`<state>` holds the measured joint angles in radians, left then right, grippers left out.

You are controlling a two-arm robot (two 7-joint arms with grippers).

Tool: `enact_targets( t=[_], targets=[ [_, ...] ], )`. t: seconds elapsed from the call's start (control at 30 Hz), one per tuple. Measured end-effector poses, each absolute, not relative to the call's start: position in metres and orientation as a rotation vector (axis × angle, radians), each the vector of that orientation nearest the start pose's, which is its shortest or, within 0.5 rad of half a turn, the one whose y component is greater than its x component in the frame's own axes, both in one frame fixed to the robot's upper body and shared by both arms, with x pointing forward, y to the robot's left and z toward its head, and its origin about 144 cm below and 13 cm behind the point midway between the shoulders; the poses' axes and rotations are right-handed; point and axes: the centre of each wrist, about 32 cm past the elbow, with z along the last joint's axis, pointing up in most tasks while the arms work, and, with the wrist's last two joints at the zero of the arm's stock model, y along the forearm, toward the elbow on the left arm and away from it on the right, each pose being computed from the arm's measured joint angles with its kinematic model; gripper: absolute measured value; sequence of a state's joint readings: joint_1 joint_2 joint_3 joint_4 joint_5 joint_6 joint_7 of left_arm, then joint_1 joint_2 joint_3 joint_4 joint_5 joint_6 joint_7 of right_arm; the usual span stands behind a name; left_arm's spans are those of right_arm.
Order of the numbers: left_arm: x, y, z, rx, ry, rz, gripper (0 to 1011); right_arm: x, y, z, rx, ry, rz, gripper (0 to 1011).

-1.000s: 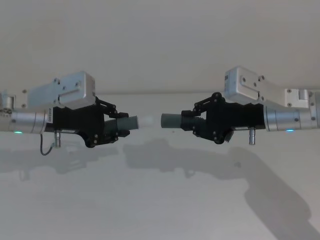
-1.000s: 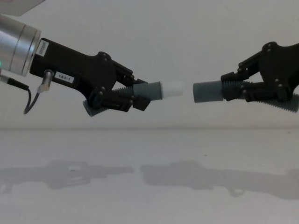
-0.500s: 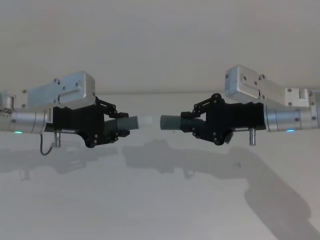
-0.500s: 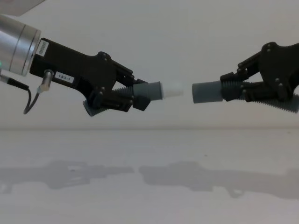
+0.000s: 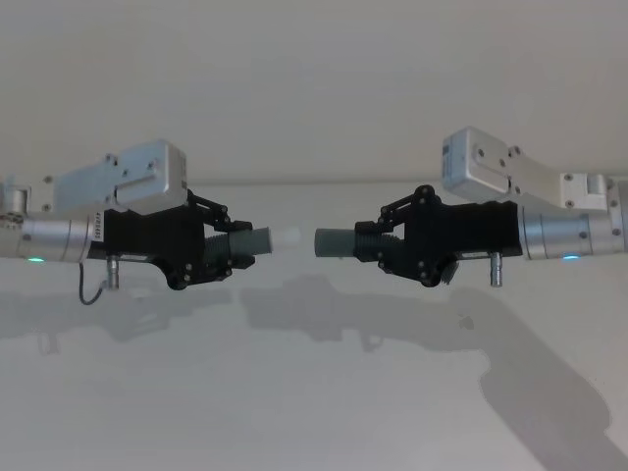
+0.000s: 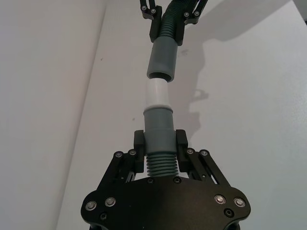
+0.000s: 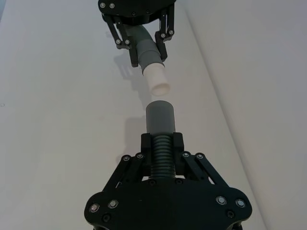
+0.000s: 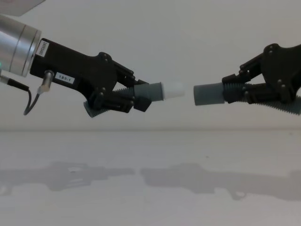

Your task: Use both hands to pick up one end of the pipe from the table, align the ends, and insert them.

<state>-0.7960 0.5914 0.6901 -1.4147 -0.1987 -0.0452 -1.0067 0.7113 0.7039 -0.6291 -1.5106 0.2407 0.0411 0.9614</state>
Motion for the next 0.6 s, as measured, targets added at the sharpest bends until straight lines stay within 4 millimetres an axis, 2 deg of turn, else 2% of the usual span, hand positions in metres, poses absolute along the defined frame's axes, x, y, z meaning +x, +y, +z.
enact_targets(
  t=[0.6],
  targets=[
    [0.5941,0.2507,1.3374,0.476,-0.550,0.155,343,0.5716,-0.2869,1.3357,-0.512,-0.471,-0.254,233]
  ],
)
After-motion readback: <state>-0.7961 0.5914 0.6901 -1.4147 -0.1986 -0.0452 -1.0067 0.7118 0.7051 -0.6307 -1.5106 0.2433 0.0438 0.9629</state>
